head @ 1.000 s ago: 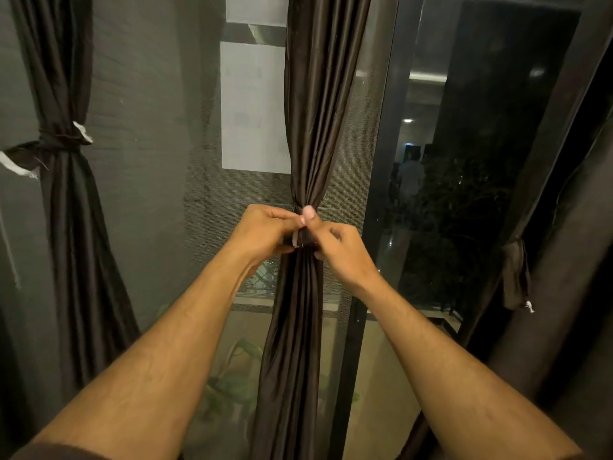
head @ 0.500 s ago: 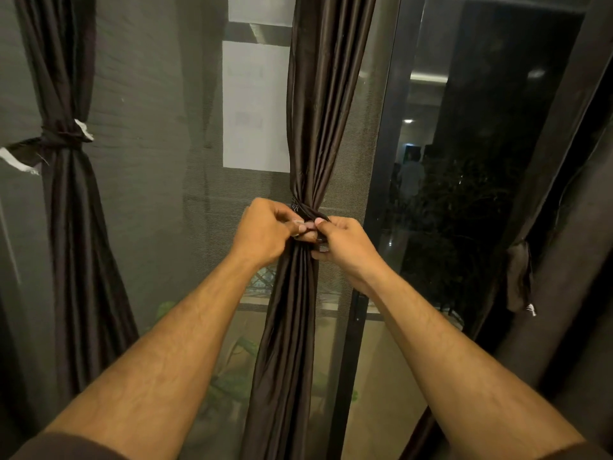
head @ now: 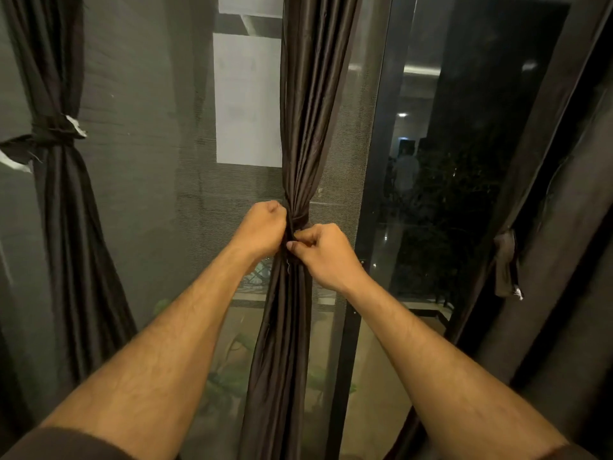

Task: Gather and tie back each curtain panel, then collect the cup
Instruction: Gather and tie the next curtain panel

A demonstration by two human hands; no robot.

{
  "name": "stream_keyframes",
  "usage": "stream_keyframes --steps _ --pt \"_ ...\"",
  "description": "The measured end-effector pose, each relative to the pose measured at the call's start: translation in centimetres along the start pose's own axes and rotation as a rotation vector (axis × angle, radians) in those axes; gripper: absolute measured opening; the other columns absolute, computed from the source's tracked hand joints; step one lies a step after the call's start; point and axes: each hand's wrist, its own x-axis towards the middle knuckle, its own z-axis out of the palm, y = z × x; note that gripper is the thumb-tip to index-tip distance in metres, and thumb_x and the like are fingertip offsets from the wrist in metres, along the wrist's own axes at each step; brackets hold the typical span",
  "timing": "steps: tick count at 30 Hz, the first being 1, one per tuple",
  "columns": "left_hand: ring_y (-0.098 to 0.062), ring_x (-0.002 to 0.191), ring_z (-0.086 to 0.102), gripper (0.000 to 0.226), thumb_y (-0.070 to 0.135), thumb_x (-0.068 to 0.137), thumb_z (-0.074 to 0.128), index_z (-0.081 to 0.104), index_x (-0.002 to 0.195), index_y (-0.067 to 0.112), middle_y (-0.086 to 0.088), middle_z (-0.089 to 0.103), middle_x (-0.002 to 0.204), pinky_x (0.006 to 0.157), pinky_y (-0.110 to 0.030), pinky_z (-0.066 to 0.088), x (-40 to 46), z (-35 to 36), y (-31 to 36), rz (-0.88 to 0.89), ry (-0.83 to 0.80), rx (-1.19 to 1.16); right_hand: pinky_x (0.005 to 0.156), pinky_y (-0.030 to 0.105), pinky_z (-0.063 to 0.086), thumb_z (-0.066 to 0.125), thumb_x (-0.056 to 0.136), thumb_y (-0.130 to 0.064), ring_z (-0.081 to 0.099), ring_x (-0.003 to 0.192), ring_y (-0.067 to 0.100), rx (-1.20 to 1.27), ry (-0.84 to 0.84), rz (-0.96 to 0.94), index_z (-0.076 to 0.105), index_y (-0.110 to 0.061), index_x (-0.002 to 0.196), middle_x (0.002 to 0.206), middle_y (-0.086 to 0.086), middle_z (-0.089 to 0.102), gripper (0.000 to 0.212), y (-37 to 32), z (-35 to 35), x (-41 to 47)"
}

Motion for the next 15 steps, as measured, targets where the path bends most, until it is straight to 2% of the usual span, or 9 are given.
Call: stream_keyframes --steps 3,4,7,9,11,13,15 --pt "-0.015 0.044 0.041 0.024 0.019 0.095 0.042 0.050 0.074 0.013 0.005 0.043 0.046 0.045 -0.030 0.033 -0.2 0.4 0.0 -0.074 -0.037 -0.250 0.088 0.040 0.056 0.072 0.095 -0.014 0.073 0.091 0.016 0.091 0.033 0.096 0.082 -0.011 0.091 0.088 0.002 0.079 0.012 -0.3 0.5 0.5" --pt "-0.012 0.042 0.042 0.022 0.020 0.095 0.044 0.052 0.077 0.012 0.006 0.045 0.046 0.044 -0.029 0.034 -0.2 0.4 0.0 -0.077 -0.042 -0.275 0.087 0.041 0.056 0.075 0.093 -0.013 0.073 0.089 0.017 0.133 0.061 0.131 0.081 -0.007 0.094 0.091 0.007 0.079 0.009 -0.3 0.6 0.6" --pt "-0.008 0.039 0.044 0.018 0.022 0.098 0.047 0.056 0.086 0.011 0.001 0.046 0.058 0.043 -0.027 0.036 -0.1 0.4 -0.2 -0.081 -0.017 -0.294 0.067 0.036 0.047 0.081 0.086 -0.010 0.062 0.064 0.012 0.270 0.127 0.229 0.074 -0.001 0.089 0.088 0.014 0.078 0.012 -0.3 1.0 1.0" --pt "-0.013 0.047 0.045 0.018 0.024 0.099 0.050 0.058 0.089 0.010 -0.008 0.045 0.069 0.046 -0.029 0.038 0.1 0.4 -0.3 -0.105 -0.007 -0.316 0.063 0.031 0.045 0.083 0.084 -0.010 0.060 0.060 0.008 0.302 0.166 0.252 0.071 -0.009 0.079 0.074 0.005 0.074 0.014 -0.1 1.1 1.1" --pt "-0.024 0.061 0.048 0.018 0.025 0.098 0.055 0.056 0.089 0.010 -0.010 0.051 0.086 0.046 -0.030 0.040 0.2 0.5 -0.4 -0.114 -0.006 -0.308 0.060 0.026 0.046 0.084 0.084 -0.010 0.059 0.054 0.001 0.293 0.169 0.251 0.072 -0.012 0.073 0.062 -0.006 0.068 0.016 -0.1 1.1 1.2" --pt "-0.025 0.067 0.052 0.023 0.027 0.096 0.058 0.063 0.100 0.004 -0.011 0.055 0.089 0.046 -0.029 0.040 0.2 0.5 -0.4 -0.121 0.020 -0.287 0.066 0.030 0.052 0.084 0.083 -0.013 0.066 0.062 0.005 0.289 0.164 0.255 0.076 -0.008 0.075 0.066 -0.004 0.071 0.013 -0.2 1.1 1.3" --pt "-0.023 0.066 0.054 0.025 0.029 0.093 0.061 0.068 0.101 0.007 -0.012 0.057 0.081 0.047 -0.029 0.041 0.2 0.4 -0.2 -0.090 0.048 -0.221 0.070 0.035 0.056 0.085 0.083 -0.016 0.071 0.071 0.015 0.287 0.165 0.274 0.076 -0.010 0.074 0.072 0.001 0.075 0.014 -0.4 1.2 1.4"
